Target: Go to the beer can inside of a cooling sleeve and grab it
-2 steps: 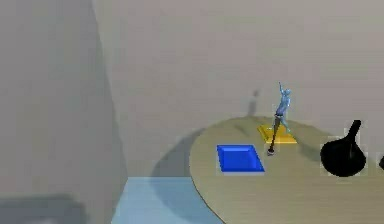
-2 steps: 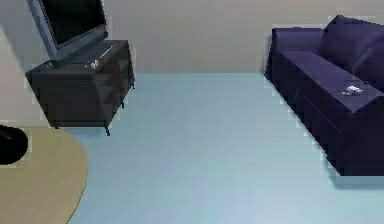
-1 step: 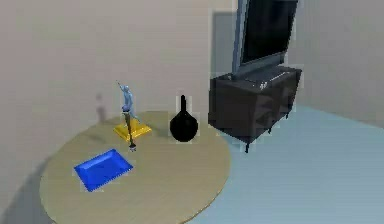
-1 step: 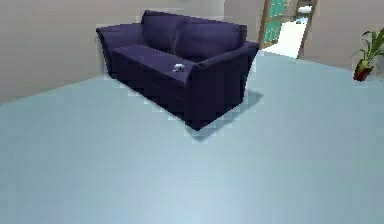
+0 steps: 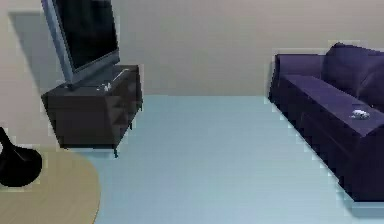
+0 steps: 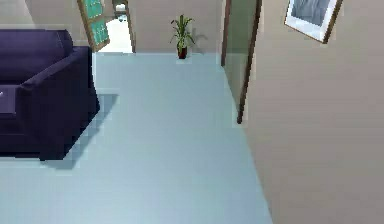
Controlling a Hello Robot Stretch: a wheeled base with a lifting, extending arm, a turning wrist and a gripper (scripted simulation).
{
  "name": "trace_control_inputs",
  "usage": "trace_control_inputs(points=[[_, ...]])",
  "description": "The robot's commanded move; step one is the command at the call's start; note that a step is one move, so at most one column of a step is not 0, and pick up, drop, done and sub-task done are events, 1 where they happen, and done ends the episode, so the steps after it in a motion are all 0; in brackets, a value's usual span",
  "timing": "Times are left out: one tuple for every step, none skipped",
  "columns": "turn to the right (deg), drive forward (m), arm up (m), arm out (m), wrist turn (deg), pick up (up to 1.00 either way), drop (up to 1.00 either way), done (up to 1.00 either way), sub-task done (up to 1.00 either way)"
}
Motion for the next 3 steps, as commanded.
trace_control_inputs(points=[[45.0, 0.0, 0.0, 0.0, 0.0, 0.0, 0.0, 0.0, 0.0], [27.0, 0.0, 0.0, 0.0, 0.0, 0.0, 0.0, 0.0, 0.0], [0.0, 0.35, 0.0, 0.0, 0.0, 0.0, 0.0, 0.0, 0.0]])
